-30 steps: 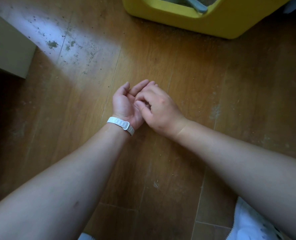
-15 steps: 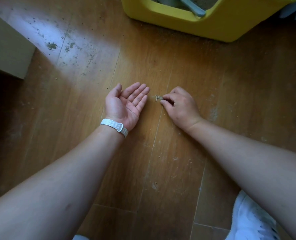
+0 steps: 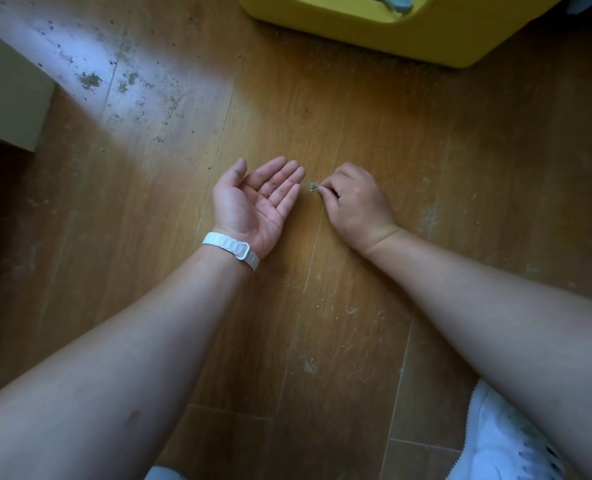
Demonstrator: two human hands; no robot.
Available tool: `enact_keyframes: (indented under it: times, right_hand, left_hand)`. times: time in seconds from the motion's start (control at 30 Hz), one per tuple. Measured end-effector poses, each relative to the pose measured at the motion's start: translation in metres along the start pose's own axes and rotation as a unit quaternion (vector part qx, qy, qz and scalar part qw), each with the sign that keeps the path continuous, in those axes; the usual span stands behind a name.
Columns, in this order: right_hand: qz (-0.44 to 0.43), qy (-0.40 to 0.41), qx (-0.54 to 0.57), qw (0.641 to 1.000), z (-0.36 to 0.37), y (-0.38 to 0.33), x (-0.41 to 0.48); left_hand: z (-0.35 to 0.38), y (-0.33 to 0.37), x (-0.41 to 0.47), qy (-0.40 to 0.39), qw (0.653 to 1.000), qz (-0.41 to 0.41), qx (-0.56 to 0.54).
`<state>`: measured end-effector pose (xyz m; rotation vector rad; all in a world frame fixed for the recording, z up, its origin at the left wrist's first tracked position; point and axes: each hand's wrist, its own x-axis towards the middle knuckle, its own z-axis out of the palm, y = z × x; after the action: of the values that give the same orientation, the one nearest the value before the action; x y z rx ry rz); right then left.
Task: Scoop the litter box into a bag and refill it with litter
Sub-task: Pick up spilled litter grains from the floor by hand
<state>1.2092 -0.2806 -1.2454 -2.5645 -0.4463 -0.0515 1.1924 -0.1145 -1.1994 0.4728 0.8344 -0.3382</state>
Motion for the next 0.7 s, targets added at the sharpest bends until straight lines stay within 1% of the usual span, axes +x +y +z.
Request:
enact_keyframes:
  times: [0.13, 0.3, 0.37, 0.47, 0.6, 0.7]
  right_hand:
    - [-0.003, -0.023, -0.027, 0.999, 0.0, -0.001, 0.001]
    - [0.013, -0.05, -0.036, 0.998, -0.001, -0.006, 0.004]
    - [0.029, -0.04, -0.015, 0.999, -0.004, -0.013, 0.006]
    - [0.013, 0.0, 0.032, 0.999, -0.012, -0.032, 0.004]
    - [-0.037, -0.008, 0.105, 0.994, -0.014, -0.068, -0.006]
    - [-0.055, -0.02, 0.116, 0.991, -0.009, -0.08, -0.008]
  left_hand:
    - [-0.001, -0.002, 0.0, 0.003, 1.0, 0.0, 0.002]
    - [-0.001, -0.003, -0.001, 0.015, 1.0, 0.014, 0.005]
    - [-0.003, -0.004, -0.001, 0.022, 0.999, 0.022, 0.006]
    - [-0.006, -0.007, -0.002, 0.021, 1.0, 0.019, 0.002]
    - [-0.006, -0.008, -0.005, -0.007, 1.0, -0.006, -0.025]
    - [-0.003, -0.006, -0.008, -0.033, 0.999, -0.017, -0.012]
